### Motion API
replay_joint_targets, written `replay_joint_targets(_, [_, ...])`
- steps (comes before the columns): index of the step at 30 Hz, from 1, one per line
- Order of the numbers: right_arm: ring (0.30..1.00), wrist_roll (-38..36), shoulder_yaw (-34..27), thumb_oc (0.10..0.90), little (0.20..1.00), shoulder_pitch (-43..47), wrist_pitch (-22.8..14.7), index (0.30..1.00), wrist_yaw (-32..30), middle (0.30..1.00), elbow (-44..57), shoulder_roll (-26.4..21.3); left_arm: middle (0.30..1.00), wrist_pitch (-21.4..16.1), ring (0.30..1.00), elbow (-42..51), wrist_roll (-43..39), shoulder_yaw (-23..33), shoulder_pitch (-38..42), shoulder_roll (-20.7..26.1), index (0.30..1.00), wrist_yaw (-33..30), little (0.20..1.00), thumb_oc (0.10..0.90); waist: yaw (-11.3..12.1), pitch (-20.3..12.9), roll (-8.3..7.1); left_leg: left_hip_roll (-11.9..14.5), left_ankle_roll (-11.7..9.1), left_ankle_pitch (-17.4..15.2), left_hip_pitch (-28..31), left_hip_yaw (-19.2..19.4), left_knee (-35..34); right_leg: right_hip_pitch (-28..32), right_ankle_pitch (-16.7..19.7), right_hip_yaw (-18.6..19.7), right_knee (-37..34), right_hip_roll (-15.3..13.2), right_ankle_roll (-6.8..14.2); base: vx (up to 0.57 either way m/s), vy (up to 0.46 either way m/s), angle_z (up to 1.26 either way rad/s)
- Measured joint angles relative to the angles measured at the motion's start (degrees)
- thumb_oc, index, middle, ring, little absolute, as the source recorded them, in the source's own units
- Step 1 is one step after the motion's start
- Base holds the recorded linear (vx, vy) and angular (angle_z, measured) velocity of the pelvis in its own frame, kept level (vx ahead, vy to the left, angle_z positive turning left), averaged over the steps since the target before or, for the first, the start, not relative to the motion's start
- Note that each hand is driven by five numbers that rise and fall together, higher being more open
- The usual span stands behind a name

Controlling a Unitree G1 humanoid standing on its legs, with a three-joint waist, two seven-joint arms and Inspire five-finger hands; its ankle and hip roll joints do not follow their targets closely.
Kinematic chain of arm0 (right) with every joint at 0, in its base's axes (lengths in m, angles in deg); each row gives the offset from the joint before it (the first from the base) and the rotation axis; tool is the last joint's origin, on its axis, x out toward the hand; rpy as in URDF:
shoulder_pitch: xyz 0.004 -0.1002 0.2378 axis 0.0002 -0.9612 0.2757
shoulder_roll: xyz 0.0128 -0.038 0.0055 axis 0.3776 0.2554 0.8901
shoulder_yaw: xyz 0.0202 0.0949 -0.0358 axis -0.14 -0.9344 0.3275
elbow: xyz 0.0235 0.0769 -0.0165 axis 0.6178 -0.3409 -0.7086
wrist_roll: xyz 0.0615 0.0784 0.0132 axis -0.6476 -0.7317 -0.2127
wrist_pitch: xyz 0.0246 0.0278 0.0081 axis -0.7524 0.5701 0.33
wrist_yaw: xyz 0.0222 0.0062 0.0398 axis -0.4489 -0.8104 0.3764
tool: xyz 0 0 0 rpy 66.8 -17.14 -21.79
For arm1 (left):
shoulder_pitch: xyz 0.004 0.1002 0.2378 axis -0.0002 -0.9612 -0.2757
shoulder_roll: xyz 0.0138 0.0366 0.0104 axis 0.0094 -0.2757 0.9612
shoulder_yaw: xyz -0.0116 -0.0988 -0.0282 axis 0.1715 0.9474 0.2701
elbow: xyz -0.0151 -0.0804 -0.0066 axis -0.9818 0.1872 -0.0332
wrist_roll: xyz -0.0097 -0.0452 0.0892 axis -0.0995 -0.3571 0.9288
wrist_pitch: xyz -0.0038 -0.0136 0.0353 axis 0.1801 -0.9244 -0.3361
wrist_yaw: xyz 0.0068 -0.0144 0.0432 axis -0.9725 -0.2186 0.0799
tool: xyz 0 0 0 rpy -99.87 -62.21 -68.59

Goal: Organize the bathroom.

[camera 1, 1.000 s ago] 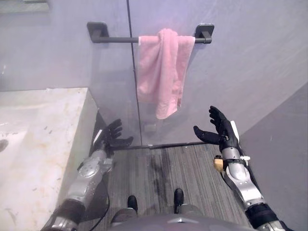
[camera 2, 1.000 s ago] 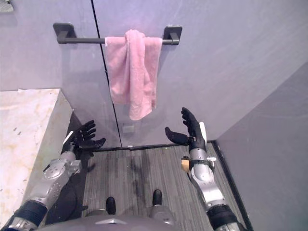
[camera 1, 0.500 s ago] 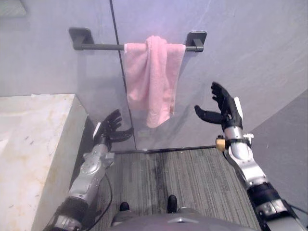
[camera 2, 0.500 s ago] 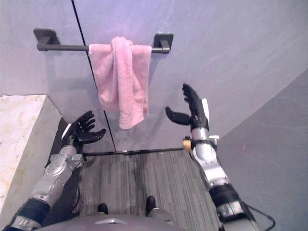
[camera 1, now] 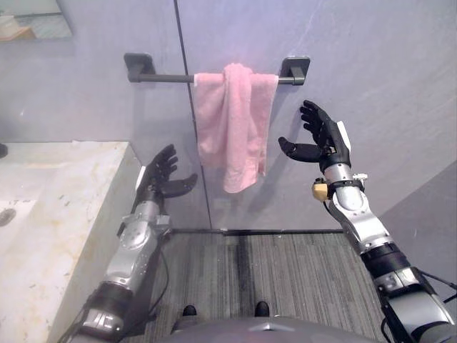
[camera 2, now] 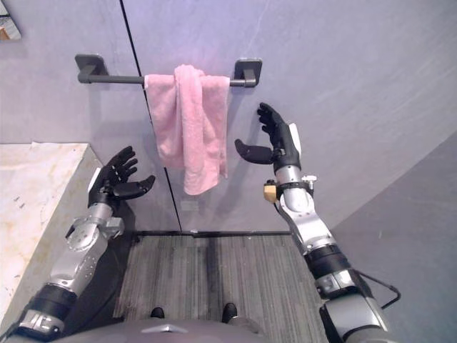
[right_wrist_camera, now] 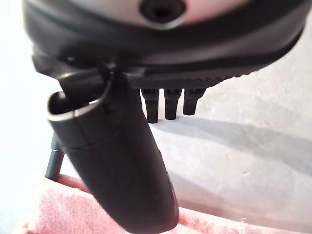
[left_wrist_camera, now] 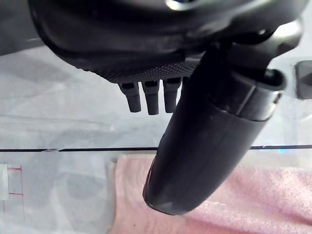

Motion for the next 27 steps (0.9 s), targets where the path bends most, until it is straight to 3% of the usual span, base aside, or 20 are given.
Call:
replay_joint_targets(10, [0.900, -3.3, 0.0, 0.800, 0.900, 1.2, 1.7, 0.900, 2.6, 0.900, -0.6, -3.1, 0.900, 0.0, 0.900, -0.1, 0.0, 0.0, 0.0, 0.0, 0.900, 1.2, 0.900, 0.800, 0.0, 0.0, 1.32, 0.0, 0.5, -0.1, -0.1, -1.0, -0.1, 0.7, 0.0, -0.9, 0.0, -0.1, 0.0, 0.04, -0.002, 0.06])
replay_joint_targets(16, [0.900, -0.7, 1.0, 0.800, 0.900, 2.6, 3.4, 0.900, 3.4, 0.900, -0.6, -5.8, 0.900, 0.0, 0.900, -0.1, 0.0, -0.3, 0.0, 0.0, 0.900, 1.9, 0.900, 0.800, -0.3, 0.0, 1.34, 0.0, 0.6, 0.0, -0.1, -1.0, 0.0, 0.7, 0.0, -0.9, 0.0, -0.1, 0.0, 0.00, 0.000, 0.00])
replay_joint_targets(20, [0.900, 4.2, 1.3, 0.800, 0.900, 2.6, 3.3, 0.900, -1.4, 0.900, -0.5, -5.5, 0.900, 0.0, 0.900, -0.1, 0.0, -0.8, -0.1, -0.1, 0.900, 1.5, 0.900, 0.800, -0.1, 0.1, 1.42, -0.1, 0.6, 0.0, 0.0, -1.0, 0.0, 0.6, 0.0, -0.6, 0.0, -0.1, -0.1, 0.00, 0.000, 0.00])
replay_joint_targets(27, [0.900, 12.8, 1.4, 0.800, 0.900, 2.3, 2.6, 0.900, -11.1, 0.900, -0.5, 0.1, 0.900, 0.0, 0.900, -0.1, 0.0, -1.1, -0.3, -1.4, 0.900, -0.5, 0.900, 0.800, -0.1, 0.4, 2.18, -0.1, 0.3, 0.4, 0.1, -0.7, 0.0, 0.4, -0.1, -0.3, 0.0, -0.2, 0.0, 0.00, 0.003, 0.00])
